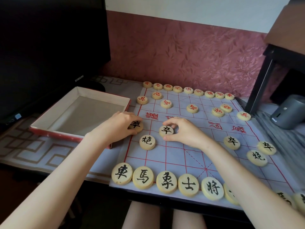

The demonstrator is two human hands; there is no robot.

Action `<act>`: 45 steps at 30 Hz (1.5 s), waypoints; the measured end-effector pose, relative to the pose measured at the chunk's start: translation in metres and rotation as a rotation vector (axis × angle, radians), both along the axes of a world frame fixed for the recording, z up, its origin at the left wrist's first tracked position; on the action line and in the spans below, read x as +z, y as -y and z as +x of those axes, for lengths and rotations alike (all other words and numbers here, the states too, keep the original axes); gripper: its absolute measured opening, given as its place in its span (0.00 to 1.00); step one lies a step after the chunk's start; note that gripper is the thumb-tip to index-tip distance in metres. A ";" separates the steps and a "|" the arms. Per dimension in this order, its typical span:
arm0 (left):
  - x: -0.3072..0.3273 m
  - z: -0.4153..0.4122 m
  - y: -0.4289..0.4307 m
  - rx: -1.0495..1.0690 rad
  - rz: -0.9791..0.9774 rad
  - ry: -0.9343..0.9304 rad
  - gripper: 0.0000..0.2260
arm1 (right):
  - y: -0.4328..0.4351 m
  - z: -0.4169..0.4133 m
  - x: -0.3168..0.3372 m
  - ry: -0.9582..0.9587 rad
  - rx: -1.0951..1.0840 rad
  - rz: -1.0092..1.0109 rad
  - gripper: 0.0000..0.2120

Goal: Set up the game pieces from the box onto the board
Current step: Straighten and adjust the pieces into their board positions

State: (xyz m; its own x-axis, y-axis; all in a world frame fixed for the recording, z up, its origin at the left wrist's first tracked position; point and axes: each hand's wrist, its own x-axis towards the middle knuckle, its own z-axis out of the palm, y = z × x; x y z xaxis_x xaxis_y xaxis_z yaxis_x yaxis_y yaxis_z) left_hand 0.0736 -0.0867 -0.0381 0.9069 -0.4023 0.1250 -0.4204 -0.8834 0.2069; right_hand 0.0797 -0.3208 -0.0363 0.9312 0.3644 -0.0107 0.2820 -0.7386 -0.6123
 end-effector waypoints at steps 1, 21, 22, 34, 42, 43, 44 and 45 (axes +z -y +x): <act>0.000 0.000 0.000 0.002 0.001 0.002 0.22 | 0.000 0.000 0.000 0.007 -0.001 0.001 0.25; 0.006 -0.009 0.000 -0.019 -0.144 -0.001 0.23 | -0.043 -0.033 0.003 0.128 0.204 -0.114 0.29; 0.006 -0.010 0.000 -0.017 -0.137 0.001 0.23 | -0.044 -0.033 0.002 0.124 0.203 -0.123 0.28; 0.003 -0.010 0.002 -0.009 -0.148 -0.001 0.22 | -0.043 -0.035 0.000 0.180 0.196 -0.124 0.30; 0.015 0.021 0.023 0.157 -0.205 0.055 0.17 | -0.014 0.003 0.022 0.093 0.012 0.067 0.18; 0.016 0.029 0.028 0.178 -0.188 0.066 0.17 | -0.011 0.012 0.023 0.075 -0.026 0.071 0.18; 0.016 0.038 0.033 0.196 -0.186 0.074 0.17 | -0.010 0.023 0.024 0.067 -0.062 0.055 0.18; 0.017 0.048 0.037 0.216 -0.193 0.082 0.16 | -0.008 0.034 0.025 0.066 -0.097 0.032 0.19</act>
State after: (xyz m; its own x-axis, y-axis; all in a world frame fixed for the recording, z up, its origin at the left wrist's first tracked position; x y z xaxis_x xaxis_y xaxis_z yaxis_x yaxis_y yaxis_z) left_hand 0.1213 -0.1235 -0.0208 0.9527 -0.1626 0.2569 -0.2490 -0.9021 0.3525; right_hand 0.1134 -0.3129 -0.0110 0.9603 0.2721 0.0619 0.2509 -0.7449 -0.6182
